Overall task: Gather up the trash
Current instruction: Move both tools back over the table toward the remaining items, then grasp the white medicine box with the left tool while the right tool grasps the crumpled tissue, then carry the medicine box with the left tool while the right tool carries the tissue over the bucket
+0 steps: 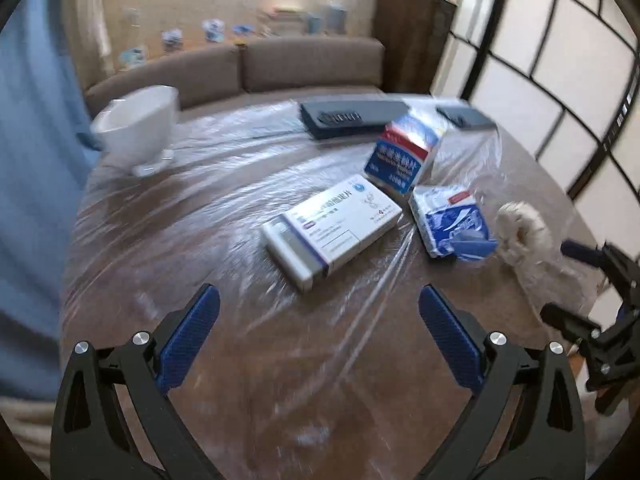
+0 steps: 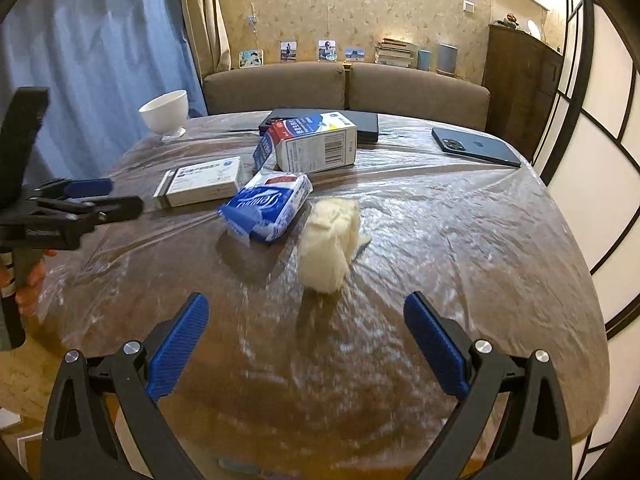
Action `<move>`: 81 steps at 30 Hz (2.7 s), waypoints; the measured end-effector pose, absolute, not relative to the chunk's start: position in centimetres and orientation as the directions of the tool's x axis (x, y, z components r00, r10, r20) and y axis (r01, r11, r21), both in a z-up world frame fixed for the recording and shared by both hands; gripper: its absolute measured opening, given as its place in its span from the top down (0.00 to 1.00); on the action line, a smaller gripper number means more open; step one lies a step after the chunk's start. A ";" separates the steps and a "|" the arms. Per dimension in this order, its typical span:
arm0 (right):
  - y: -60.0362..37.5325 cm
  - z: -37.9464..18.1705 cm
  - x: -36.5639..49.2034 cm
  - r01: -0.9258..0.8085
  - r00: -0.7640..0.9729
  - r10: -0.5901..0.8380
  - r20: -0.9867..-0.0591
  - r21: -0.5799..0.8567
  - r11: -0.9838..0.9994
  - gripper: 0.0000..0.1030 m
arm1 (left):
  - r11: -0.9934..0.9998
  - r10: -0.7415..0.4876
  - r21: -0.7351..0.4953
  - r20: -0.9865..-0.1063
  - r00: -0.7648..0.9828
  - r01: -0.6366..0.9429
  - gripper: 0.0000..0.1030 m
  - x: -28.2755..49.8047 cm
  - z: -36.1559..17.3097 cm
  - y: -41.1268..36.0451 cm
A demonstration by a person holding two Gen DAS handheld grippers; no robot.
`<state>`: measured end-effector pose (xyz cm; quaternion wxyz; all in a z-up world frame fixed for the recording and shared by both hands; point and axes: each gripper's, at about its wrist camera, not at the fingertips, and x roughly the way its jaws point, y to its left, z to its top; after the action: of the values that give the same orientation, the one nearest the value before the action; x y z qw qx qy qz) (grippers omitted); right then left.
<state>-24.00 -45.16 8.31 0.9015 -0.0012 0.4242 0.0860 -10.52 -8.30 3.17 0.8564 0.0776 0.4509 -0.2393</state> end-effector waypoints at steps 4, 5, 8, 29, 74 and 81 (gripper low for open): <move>-45.6 7.9 -22.4 -0.117 0.619 0.153 -0.770 0.102 0.988 0.06 | 0.853 -0.328 -0.052 -0.827 0.457 0.519 0.02 -8.0 2.1 -9.3; -45.7 7.8 -22.1 -0.109 0.618 0.152 -0.771 0.108 0.988 0.06 | 0.849 -0.331 -0.051 -0.828 0.453 0.526 0.02 -7.5 1.9 -9.4; -45.9 7.2 -21.0 -0.090 0.609 0.155 -0.778 0.126 0.988 0.08 | 0.825 -0.353 -0.061 -0.832 0.428 0.561 0.02 -6.2 1.6 -9.9; -45.4 5.9 -18.5 -0.097 0.580 0.148 -0.801 0.112 0.989 0.40 | 0.674 -0.417 0.010 -0.821 0.391 0.739 0.33 -5.5 1.1 -12.5; -45.0 7.5 -22.6 -0.161 0.597 0.253 -0.762 0.195 0.968 0.79 | 0.887 -0.365 -0.118 -0.770 0.523 0.446 0.46 -13.7 2.9 -9.5; -44.9 7.4 -24.4 -0.175 0.580 0.281 -0.765 0.220 0.960 0.79 | 0.901 -0.364 -0.147 -0.767 0.528 0.408 0.46 -15.7 3.1 -8.9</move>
<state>-24.42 -44.88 7.45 0.8867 0.0602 0.4401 0.1283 -15.71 -8.86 3.09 0.8737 0.0252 0.4327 -0.2208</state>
